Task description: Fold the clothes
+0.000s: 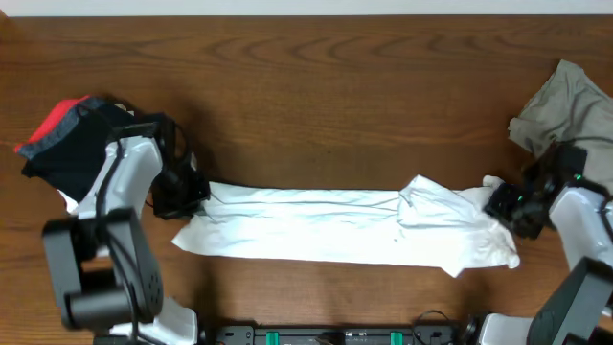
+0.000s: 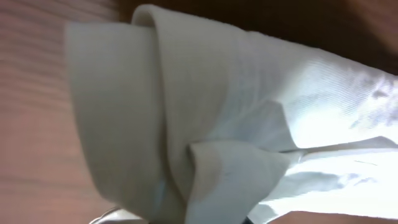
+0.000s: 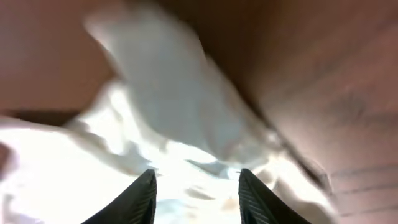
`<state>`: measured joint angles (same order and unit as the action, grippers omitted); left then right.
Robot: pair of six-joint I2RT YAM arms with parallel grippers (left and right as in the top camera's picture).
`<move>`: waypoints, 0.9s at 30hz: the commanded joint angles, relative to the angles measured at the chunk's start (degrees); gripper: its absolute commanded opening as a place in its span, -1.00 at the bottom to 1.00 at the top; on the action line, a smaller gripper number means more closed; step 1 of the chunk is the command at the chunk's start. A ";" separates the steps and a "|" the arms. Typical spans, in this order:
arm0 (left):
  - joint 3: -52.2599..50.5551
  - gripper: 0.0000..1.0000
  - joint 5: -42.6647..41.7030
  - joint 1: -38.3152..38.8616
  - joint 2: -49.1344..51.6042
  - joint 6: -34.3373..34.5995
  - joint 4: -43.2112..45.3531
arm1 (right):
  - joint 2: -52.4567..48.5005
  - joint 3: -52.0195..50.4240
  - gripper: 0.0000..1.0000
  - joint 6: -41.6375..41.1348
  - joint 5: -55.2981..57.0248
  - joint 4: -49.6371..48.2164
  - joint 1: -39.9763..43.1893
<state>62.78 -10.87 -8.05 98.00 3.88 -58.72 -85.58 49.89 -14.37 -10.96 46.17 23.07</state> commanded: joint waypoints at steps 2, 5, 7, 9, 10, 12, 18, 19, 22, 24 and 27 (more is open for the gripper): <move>1.92 -0.88 9.03 -0.87 -4.94 2.12 -0.39 | 4.92 8.09 -0.14 1.03 -4.31 5.09 0.24; 3.89 -0.89 14.38 -2.93 -7.48 4.42 -0.42 | 6.91 12.15 -0.13 2.99 -4.26 10.69 0.26; 5.09 -0.89 14.80 -3.93 -8.09 4.92 -0.61 | 7.63 13.16 -0.14 4.26 -4.20 12.39 0.26; 6.80 -0.88 14.53 -4.68 -8.44 5.68 -1.36 | 8.48 13.64 -0.14 4.87 -3.82 13.68 0.26; 7.63 -0.88 13.62 -4.68 -8.44 5.66 -1.81 | 8.92 13.66 -0.13 5.29 -3.82 14.01 0.26; 8.81 -0.88 8.26 -4.24 -8.57 5.42 -2.58 | 9.27 13.66 -0.13 5.29 -3.30 14.53 0.26; 8.87 -0.88 -10.67 0.85 -9.18 2.99 -4.70 | 9.29 13.64 -0.13 6.36 -2.69 15.52 0.26; 8.87 -0.88 -11.85 2.01 -9.18 3.04 -4.96 | 9.29 13.64 -0.13 6.36 -2.56 15.58 0.26; 8.87 -0.88 -16.98 5.73 -9.18 3.06 -5.29 | 9.29 13.64 -0.12 6.80 -2.49 15.58 0.26; 8.87 -0.88 -20.48 8.31 -9.16 3.80 -5.01 | 9.29 13.64 -0.12 6.80 -2.49 15.63 0.26; 8.87 -0.88 -21.49 12.20 -9.16 5.05 -3.72 | 9.29 13.64 -0.12 6.80 -2.54 15.63 0.26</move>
<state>70.72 -26.44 1.02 89.89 7.79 -63.00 -76.95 62.81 -8.62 -13.67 61.73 23.07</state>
